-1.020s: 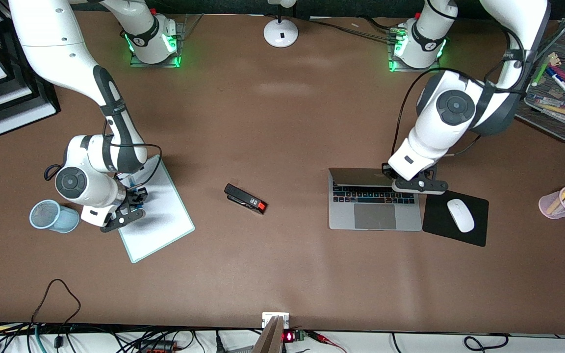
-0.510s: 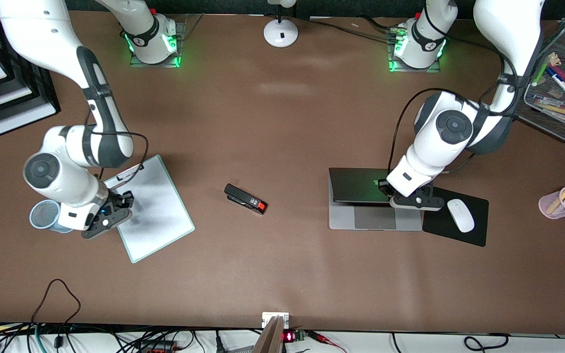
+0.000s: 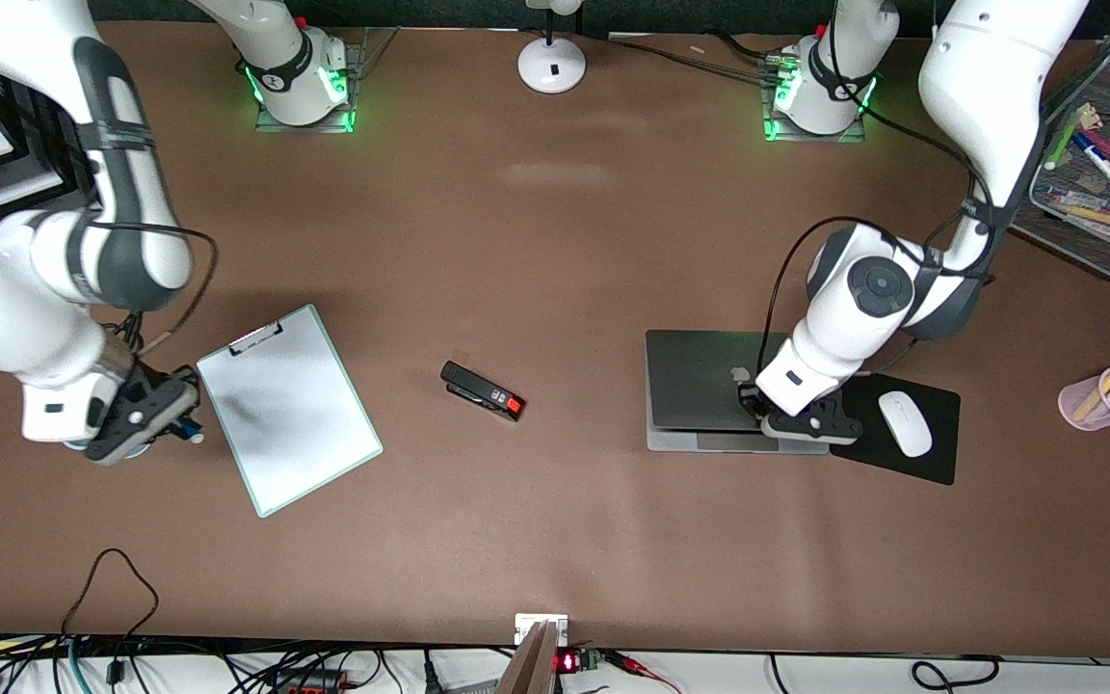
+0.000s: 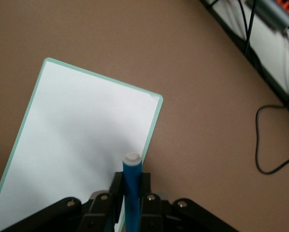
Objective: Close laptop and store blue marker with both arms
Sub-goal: 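Push the laptop lid down with the left gripper while the right gripper carries the marker, then press the lid shut with the left gripper while the right gripper nears the cup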
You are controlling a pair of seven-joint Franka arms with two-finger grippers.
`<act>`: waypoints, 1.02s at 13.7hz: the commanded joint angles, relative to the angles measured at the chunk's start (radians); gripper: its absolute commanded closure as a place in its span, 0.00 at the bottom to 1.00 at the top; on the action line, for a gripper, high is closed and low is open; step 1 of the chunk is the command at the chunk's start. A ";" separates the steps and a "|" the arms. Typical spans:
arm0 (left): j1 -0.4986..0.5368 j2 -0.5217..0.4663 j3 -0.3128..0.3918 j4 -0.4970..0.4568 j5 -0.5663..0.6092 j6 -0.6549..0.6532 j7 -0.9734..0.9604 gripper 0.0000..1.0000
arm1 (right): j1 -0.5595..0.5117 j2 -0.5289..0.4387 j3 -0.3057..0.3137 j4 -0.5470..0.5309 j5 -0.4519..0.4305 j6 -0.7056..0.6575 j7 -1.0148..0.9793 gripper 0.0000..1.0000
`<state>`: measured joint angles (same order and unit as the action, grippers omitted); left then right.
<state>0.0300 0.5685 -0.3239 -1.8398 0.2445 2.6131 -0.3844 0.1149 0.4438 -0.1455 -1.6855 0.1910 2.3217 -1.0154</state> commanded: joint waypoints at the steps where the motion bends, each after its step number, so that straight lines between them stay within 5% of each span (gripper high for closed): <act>1: -0.004 0.082 0.017 0.040 0.035 0.088 -0.010 1.00 | -0.064 -0.005 0.010 0.010 0.131 -0.010 -0.249 0.94; 4: -0.013 0.138 0.031 0.056 0.033 0.153 -0.011 1.00 | -0.122 -0.004 0.009 0.061 0.272 -0.106 -0.492 0.94; 8: -0.051 0.186 0.055 0.096 0.033 0.159 -0.036 1.00 | -0.188 0.010 0.007 0.162 0.339 -0.293 -0.603 0.94; 14: -0.073 0.183 0.082 0.096 0.036 0.157 -0.044 1.00 | -0.290 0.045 0.007 0.176 0.468 -0.402 -0.928 0.94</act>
<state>-0.0351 0.7411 -0.2557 -1.7687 0.2455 2.7704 -0.3992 -0.1261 0.4599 -0.1488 -1.5333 0.6078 1.9801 -1.8277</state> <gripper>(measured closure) 0.991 0.824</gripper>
